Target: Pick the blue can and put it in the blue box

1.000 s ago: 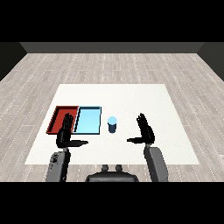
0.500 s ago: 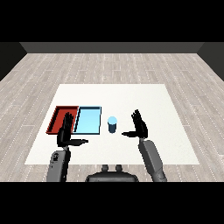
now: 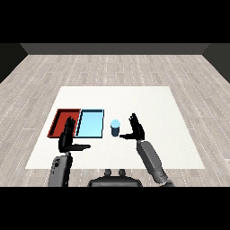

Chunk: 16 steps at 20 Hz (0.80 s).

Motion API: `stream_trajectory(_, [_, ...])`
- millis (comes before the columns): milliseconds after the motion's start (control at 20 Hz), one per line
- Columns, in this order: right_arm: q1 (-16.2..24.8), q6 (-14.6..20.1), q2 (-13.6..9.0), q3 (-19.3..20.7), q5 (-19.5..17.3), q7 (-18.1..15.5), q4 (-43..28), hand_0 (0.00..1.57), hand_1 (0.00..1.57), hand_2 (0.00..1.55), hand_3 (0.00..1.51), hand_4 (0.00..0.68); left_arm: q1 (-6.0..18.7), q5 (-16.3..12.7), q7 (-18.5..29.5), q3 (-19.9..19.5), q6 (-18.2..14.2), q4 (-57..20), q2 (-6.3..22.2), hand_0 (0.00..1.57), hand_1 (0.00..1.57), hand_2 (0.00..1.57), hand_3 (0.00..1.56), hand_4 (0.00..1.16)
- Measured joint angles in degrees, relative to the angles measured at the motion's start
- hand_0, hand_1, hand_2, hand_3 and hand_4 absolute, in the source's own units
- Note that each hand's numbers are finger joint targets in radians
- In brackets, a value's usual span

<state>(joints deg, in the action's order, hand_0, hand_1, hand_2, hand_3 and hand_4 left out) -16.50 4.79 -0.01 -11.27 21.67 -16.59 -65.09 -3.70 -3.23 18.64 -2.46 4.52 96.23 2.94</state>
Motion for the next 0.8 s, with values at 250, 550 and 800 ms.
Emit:
stream_trajectory(250, [-3.5,2.3,0.0,-4.0,3.6,-2.8,4.9,0.0,0.0,0.0,0.0,0.0,0.6,-0.9,-1.8,-0.5,0.3,1.3,0.3,0.0,0.0,0.0,0.0,0.0])
stream_trajectory(550, [-7.2,7.1,0.0,-10.6,6.9,-6.6,10.9,0.0,0.0,0.0,0.0,0.0,1.3,-0.2,-1.8,-0.3,-0.3,0.7,-0.1,0.0,0.0,0.0,0.0,0.0])
stream_trajectory(800, [-13.3,8.2,0.0,-12.8,11.6,-8.8,18.3,0.0,0.0,0.0,0.0,0.0,1.7,-1.2,-2.0,-1.1,0.4,0.2,0.2,0.0,0.0,0.0,0.0,0.0])
